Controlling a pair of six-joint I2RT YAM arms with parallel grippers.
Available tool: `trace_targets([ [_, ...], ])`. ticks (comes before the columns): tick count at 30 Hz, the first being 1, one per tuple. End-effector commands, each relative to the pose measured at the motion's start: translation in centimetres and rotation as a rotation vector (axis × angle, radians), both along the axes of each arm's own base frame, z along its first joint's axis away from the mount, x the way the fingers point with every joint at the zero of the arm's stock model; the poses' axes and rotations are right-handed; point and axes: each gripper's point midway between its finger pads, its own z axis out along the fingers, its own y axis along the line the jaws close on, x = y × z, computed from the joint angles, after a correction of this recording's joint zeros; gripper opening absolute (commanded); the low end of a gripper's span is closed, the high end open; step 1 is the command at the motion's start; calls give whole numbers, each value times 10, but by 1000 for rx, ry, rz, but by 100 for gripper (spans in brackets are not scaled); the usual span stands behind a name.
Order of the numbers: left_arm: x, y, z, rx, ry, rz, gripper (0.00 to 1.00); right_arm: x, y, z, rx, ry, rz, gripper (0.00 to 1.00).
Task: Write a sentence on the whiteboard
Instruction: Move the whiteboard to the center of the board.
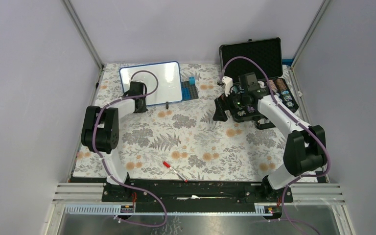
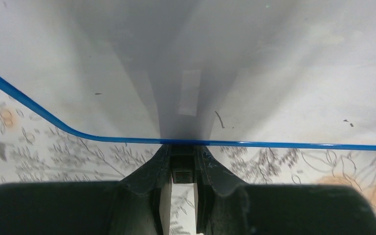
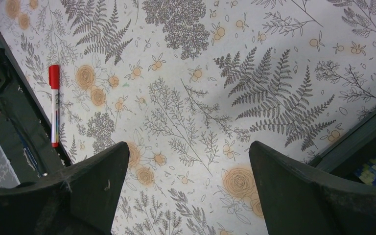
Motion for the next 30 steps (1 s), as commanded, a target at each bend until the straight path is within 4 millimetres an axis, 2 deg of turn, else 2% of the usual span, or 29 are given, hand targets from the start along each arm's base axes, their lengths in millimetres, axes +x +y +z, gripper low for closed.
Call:
trace_targets([
  [1, -39, -21, -1, 6, 60, 34, 0, -1, 5, 19, 56, -53, -13, 99],
  [10, -75, -59, -4, 22, 59, -41, 7, -9, 5, 10, 68, -52, -40, 100],
  [16, -91, -85, -10, -51, 83, -91, 10, -11, 8, 2, 54, -45, -48, 100],
  [20, -96, -100, -8, -96, 85, -134, 22, -9, 14, -4, 42, -52, -61, 100],
  [23, -98, -108, 0, -130, 81, -165, 46, -4, 20, -7, 29, -76, -79, 100],
  [24, -100, -111, 2, -141, 86, -182, 51, -3, 23, -7, 27, -85, -82, 100],
  [29, -117, -125, 15, -185, 125, -338, 56, 8, 40, -12, 12, -118, -103, 99],
  [30, -120, -130, 24, -207, 111, -381, 57, 10, 45, -13, 10, -125, -106, 99],
])
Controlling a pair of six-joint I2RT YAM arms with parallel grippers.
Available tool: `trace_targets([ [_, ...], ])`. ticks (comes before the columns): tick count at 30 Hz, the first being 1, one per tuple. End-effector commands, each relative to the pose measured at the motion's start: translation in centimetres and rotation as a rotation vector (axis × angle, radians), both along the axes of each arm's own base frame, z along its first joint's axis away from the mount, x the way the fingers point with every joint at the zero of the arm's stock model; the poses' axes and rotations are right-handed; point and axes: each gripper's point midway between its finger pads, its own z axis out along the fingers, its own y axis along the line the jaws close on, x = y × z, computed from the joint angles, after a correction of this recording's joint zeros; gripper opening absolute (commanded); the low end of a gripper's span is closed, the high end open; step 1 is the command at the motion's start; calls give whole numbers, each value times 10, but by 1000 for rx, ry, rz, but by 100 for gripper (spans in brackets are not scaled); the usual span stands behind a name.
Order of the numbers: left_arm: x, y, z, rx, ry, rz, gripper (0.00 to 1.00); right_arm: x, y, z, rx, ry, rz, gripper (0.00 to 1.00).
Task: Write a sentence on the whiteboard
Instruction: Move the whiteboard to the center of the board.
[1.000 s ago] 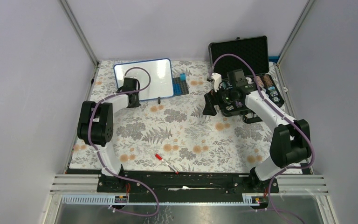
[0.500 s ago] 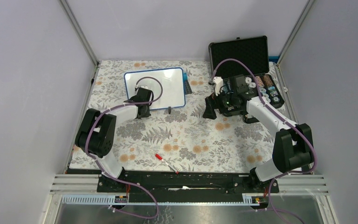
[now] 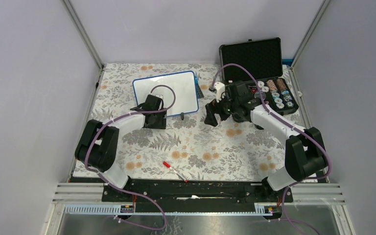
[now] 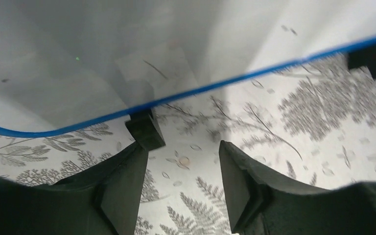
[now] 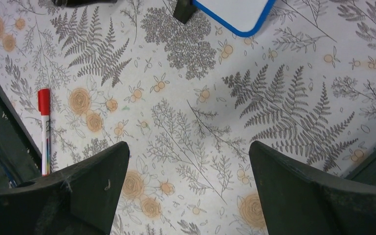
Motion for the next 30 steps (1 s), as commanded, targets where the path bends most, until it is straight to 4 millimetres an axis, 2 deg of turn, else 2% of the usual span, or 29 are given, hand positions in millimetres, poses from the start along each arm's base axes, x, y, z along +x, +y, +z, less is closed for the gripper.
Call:
trace_targets([
  [1, -22, -27, 31, -125, -7, -199, 58, 21, 20, 3, -2, -78, -43, 98],
  [2, -24, -28, 39, -143, -25, -215, 61, 22, 25, -1, -6, -78, -41, 98],
  [5, -21, -27, 70, -230, -98, -218, 84, 30, 40, -5, -10, -101, -46, 96],
  [8, -15, -19, 103, -292, -177, -212, 98, 37, 56, -10, -25, -121, -55, 93],
  [11, -3, 3, 131, -333, -254, -164, 99, 44, 72, -13, -42, -146, -71, 91],
  [15, 16, 47, 157, -352, -337, -156, 99, 52, 94, -16, -66, -186, -79, 89],
  [17, 22, 74, 167, -398, -367, -156, 99, 56, 102, -24, -87, -185, -86, 87],
  [20, 28, 94, 174, -430, -391, -158, 99, 72, 116, -24, -80, -219, -121, 84],
  [24, 38, 117, 175, -408, -414, -102, 99, 82, 132, -25, -69, -241, -162, 78],
  [30, 44, 129, 167, -423, -397, -43, 99, 83, 145, -41, -98, -227, -171, 66],
])
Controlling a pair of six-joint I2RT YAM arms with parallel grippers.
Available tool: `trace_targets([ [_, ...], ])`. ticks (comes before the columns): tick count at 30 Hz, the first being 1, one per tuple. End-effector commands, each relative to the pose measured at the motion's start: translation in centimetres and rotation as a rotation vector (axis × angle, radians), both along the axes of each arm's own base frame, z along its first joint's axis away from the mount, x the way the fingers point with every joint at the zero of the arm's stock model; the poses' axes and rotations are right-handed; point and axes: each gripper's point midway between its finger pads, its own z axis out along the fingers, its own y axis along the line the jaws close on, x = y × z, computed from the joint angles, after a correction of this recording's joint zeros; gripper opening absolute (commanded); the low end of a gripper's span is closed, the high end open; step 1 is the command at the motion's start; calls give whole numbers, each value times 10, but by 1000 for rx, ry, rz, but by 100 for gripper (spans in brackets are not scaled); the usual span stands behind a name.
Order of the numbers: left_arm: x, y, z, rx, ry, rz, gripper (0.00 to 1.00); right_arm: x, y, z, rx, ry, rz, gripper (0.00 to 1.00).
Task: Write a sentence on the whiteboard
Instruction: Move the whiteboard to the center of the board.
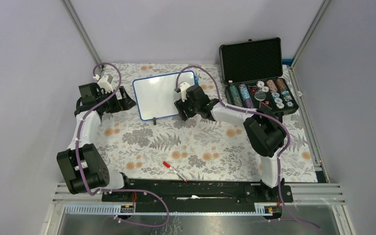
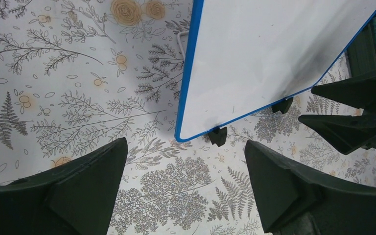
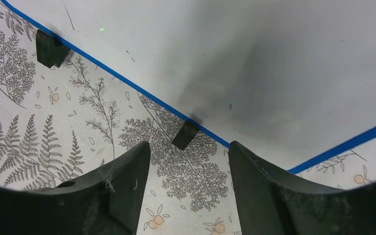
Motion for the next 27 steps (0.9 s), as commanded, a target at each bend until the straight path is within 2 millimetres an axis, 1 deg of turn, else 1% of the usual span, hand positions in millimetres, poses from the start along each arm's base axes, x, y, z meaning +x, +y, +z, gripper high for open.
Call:
trace_targets([
  [1, 13, 6, 18, -10, -69, -10, 99, 13, 18, 12, 35, -48, -51, 63],
  [4, 15, 9, 19, -11, -83, 3, 99, 12, 19, 2, 30, -26, -72, 60],
  [10, 20, 13, 19, -21, -77, 29, 99, 11, 19, -16, 11, 3, -104, 59],
  [13, 21, 15, 17, -32, -63, 50, 99, 15, 20, -21, 3, 3, -127, 58],
  [18, 21, 16, 13, -44, -55, 72, 99, 20, 24, -24, 11, 6, -147, 55],
  [21, 21, 19, 11, -40, -46, 93, 99, 20, 27, -23, 22, 19, -142, 50],
  [23, 21, 20, 10, -35, -44, 99, 99, 19, 28, -24, 25, 23, -137, 43],
  [27, 20, 21, 10, -24, -45, 98, 99, 18, 24, -28, 10, 25, -139, 29],
])
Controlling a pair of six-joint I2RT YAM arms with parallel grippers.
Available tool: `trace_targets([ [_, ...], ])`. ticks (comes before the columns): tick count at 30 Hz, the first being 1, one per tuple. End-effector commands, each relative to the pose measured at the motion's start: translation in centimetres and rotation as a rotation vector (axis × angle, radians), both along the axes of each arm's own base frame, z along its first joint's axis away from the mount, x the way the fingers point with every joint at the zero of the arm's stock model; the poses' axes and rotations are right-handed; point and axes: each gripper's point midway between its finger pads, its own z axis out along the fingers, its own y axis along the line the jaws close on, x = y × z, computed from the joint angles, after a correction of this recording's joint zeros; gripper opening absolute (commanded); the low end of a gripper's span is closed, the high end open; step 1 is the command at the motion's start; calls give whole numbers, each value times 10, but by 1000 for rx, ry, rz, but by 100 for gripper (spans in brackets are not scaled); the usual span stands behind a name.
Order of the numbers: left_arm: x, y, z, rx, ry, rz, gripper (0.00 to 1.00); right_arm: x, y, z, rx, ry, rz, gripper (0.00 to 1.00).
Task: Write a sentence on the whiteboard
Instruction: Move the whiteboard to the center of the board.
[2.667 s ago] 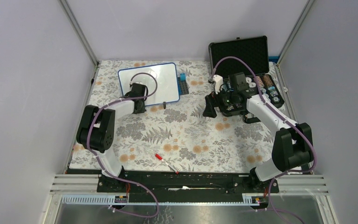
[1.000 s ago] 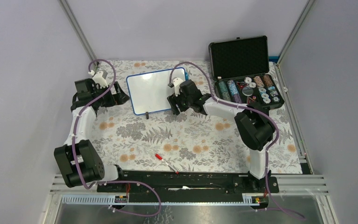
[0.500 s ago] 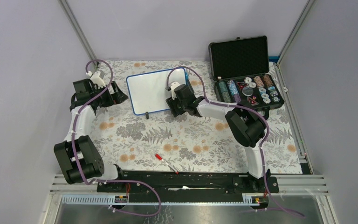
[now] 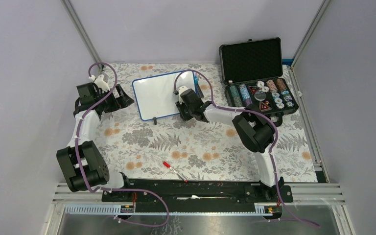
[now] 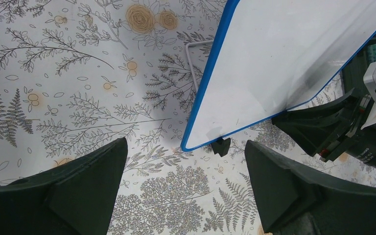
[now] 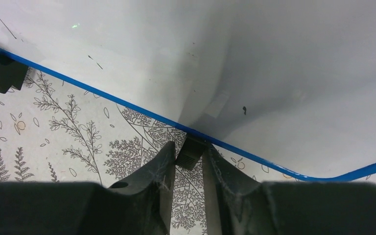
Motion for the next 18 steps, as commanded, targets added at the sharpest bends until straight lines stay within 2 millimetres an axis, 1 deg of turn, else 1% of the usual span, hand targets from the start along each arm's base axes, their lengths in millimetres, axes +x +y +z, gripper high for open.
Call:
trace_targets([
  [1, 10, 8, 14, 36, -63, 11, 99, 10, 9, 16, 30, -51, -13, 24],
  [4, 7, 9, 11, 74, -65, -25, 99, 5, 1, 17, 11, -56, -3, 15],
  [5, 6, 7, 11, 79, -65, -43, 99, 2, -3, 15, 2, -54, 3, 11],
  [8, -4, -3, 12, 91, -82, -141, 99, -8, -13, 14, -16, -51, 31, 2],
  [10, -13, -14, 18, 82, -114, -216, 99, -13, -23, 15, -24, -45, 31, 0],
  [13, -28, -30, 37, 76, -190, -304, 99, -22, -36, 15, -32, -34, 41, 0],
  [16, -39, -41, 63, 84, -268, -362, 99, -29, -49, 17, -36, -26, 43, 0],
  [18, -48, -49, 77, 77, -304, -403, 99, -36, -56, 17, -33, -11, 66, 0],
])
